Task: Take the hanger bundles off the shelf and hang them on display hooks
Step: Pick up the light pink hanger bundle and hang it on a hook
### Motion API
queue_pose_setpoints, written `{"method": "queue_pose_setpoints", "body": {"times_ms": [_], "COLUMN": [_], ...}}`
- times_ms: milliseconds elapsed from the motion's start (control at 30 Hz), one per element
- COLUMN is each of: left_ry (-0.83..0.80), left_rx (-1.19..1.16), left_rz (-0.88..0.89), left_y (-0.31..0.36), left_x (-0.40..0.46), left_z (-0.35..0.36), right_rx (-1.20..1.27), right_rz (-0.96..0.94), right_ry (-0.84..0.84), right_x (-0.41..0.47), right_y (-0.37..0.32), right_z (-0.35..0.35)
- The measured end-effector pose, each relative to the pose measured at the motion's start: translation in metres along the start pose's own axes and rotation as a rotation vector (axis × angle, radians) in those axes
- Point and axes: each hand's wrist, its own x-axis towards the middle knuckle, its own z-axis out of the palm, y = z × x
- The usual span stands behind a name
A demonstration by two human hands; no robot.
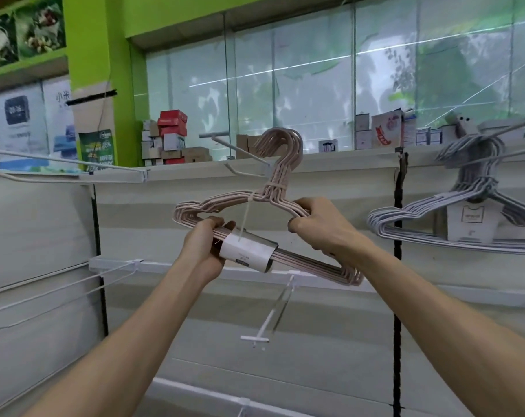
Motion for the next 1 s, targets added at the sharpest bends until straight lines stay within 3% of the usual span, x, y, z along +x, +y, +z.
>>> {"method": "queue_pose_setpoints", "body": {"times_ms": [400, 1000], "left_ry": [-0.061, 0.047], "left_rx": [-0.099, -0.167], "left_rz": [-0.06, -0.085], "left_y": [-0.001, -0.063], "left_x": [0.062, 0.104], "left_z": [-0.009, -0.008], "right_rx": [-0.164, -0.406], "right_rz": [-0.024, -0.013], "right_ry": [0.007, -0.148], "right_x": [0.057, 0.09], "right_y": [-0.003, 0.035], "right_z": [0.009, 0.024]}}
